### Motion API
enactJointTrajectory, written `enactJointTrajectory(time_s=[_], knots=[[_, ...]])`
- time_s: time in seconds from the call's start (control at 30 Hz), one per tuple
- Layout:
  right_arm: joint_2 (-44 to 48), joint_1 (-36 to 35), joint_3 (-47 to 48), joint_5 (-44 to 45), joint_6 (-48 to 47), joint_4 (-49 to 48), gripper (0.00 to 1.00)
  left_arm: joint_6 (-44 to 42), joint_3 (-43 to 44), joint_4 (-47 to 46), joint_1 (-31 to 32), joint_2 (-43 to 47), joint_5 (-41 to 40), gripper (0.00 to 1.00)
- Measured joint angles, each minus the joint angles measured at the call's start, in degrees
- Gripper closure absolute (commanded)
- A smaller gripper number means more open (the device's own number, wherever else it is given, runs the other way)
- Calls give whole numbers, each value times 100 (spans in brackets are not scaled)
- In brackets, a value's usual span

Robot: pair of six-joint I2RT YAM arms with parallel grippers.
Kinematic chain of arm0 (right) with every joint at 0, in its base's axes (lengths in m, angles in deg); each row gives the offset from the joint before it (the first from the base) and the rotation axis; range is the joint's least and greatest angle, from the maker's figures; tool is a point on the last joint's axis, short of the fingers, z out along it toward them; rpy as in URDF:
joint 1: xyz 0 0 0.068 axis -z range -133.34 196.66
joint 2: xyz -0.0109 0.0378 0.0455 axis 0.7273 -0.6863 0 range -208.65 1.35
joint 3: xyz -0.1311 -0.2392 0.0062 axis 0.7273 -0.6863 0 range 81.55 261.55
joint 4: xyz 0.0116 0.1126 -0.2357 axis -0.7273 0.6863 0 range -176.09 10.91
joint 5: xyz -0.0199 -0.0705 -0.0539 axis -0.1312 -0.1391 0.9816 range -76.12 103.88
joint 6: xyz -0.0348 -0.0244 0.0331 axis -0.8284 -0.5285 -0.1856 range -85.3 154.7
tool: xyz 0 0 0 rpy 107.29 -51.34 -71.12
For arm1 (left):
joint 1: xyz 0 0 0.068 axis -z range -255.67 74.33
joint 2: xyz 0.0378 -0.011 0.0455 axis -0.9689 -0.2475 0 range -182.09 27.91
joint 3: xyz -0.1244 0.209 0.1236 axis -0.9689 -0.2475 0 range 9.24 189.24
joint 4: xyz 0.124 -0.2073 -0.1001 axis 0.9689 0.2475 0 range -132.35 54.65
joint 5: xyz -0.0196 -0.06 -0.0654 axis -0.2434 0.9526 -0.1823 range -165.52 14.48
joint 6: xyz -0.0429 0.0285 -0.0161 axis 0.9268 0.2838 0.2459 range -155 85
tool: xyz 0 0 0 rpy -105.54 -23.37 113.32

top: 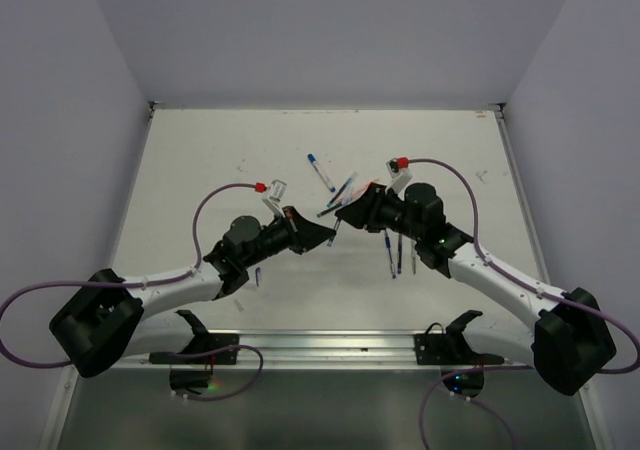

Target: Open the pen caps

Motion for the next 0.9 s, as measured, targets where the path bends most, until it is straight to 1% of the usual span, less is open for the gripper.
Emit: enactJointTrajectory(time_s=[0.07, 0.1, 0.13, 0.2, 0.23, 0.27, 0.3, 0.4, 0.5, 0.57, 0.7, 0.9], knots=[[-111, 0, -61, -24, 92, -170, 64, 0, 33, 4, 33, -15, -26, 100], [-155, 0, -85, -35, 131, -254, 70, 0, 42, 11, 42, -42, -48, 100], [-197, 0, -96, -50, 162, -315, 86, 0, 48, 17, 50, -74, -68, 100], [-289, -11, -94, -170, 289, -487, 100, -9, 63, 52, 76, -146, -125, 100], [-321, -37, -94, -195, 323, -553, 100, -4, 63, 55, 96, -175, -127, 100], [-345, -37, -94, -210, 337, -557, 100, -9, 63, 59, 109, -181, -138, 91], [-369, -31, -94, -254, 341, -566, 100, -24, 74, 103, 111, -181, -162, 68], [-391, -31, -81, -269, 155, -365, 100, -155, 236, 411, 129, -162, -225, 45], [-378, -31, 7, -278, -203, 138, 100, -354, 503, 920, 146, 37, -426, 39], [-341, -31, 133, -302, -544, 573, 100, -494, 597, 1237, 142, 304, -581, 39], [-205, -26, 352, -629, -1147, 1141, 100, -745, 793, 1631, 20, 715, -684, 41], [-136, -26, 334, -1488, -1539, 1196, 100, -874, 876, 1587, -195, 540, -334, 43]])
